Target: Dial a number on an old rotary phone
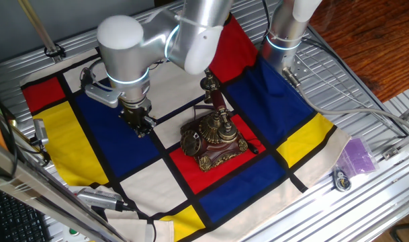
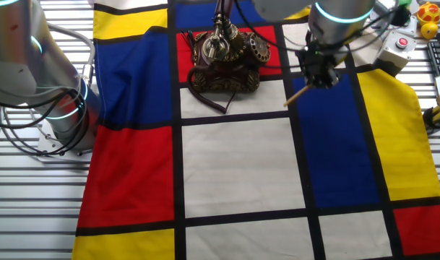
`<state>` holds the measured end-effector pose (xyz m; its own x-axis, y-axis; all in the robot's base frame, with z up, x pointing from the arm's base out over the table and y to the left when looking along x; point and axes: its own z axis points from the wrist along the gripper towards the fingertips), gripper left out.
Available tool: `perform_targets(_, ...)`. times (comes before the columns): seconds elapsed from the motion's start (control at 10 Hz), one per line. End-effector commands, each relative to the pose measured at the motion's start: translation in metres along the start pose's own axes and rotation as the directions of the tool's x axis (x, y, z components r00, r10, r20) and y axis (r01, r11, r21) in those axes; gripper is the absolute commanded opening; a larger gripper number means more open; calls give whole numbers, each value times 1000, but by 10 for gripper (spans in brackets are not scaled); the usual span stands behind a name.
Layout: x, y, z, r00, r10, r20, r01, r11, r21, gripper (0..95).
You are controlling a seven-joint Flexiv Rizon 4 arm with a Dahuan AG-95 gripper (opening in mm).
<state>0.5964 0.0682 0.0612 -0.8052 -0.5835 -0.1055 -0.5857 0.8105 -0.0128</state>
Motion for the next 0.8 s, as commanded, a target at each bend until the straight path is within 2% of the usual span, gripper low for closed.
perform_targets(0.1,0,0,2,1000,3,1,-3,1000,-12,0)
perform_targets(0.4,1,-3,12,1000,-15,-11,15,1000,-26,0)
perform_targets(0.6,2,-3,14,999,-16,-31,15,999,-35,0)
perform_targets(0.8,3,-5,23,998,-34,-60,31,998,-60,0)
